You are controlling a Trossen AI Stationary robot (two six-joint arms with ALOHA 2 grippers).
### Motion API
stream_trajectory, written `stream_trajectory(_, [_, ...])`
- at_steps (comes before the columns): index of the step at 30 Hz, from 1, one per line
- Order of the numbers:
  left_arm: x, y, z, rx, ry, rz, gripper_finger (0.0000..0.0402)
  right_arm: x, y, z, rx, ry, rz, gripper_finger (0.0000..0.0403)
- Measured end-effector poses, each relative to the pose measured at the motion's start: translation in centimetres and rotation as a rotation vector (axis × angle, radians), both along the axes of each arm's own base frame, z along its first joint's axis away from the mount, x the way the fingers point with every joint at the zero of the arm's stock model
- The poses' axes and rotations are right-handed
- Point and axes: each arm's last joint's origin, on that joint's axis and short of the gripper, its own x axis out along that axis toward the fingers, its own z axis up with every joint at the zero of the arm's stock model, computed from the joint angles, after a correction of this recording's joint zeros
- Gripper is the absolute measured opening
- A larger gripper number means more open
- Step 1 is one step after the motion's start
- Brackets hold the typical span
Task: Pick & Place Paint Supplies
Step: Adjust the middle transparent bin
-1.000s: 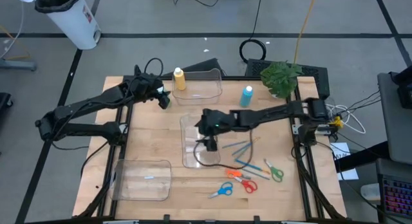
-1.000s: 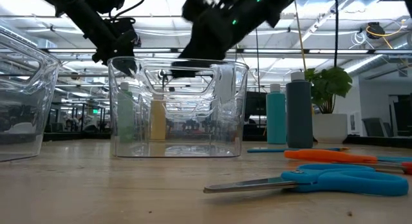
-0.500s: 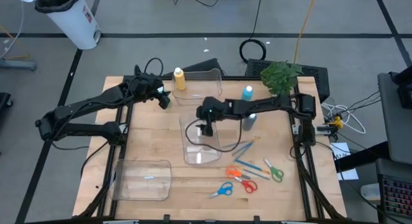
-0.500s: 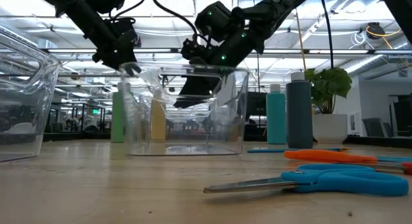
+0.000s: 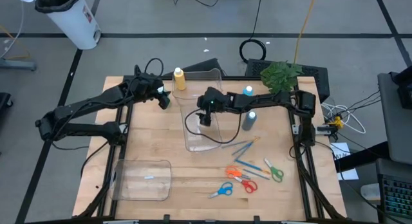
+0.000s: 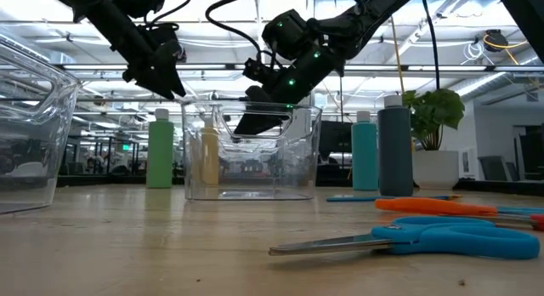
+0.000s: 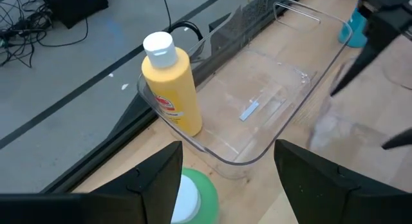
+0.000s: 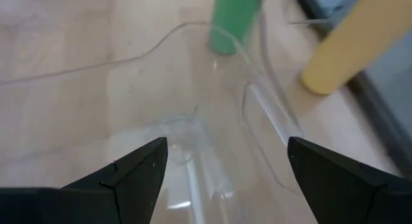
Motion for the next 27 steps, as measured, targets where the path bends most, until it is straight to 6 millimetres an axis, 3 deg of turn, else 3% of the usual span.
stream_trajectory(8, [0.0, 0.0, 0.0, 0.001, 0.001, 0.0, 0.0253, -0.1, -0.6, 0.3, -0.113, 0.004, -0.119, 0.0311])
stream_trajectory(16, [0.0, 0.0, 0.0, 0.001, 0.001, -0.001, 0.0253, -1.1, 2.3, 3.6, 0.043, -0.053, -0.047, 0.0311])
stream_trajectory(20, [0.0, 0.0, 0.0, 0.004, 0.004, -0.004, 0.0253, -2.0, 4.9, 5.8, 0.205, -0.077, 0.15, 0.0311])
stream_trajectory(23, [0.0, 0.0, 0.0, 0.004, 0.003, -0.003, 0.0253, -2.7, 8.0, 7.2, 0.36, -0.1, 0.358, 0.0311])
stream_trajectory(27, [0.0, 0.0, 0.0, 0.002, 0.001, -0.001, 0.0253, -3.2, 12.7, 7.1, 0.469, -0.089, 0.541, 0.0311])
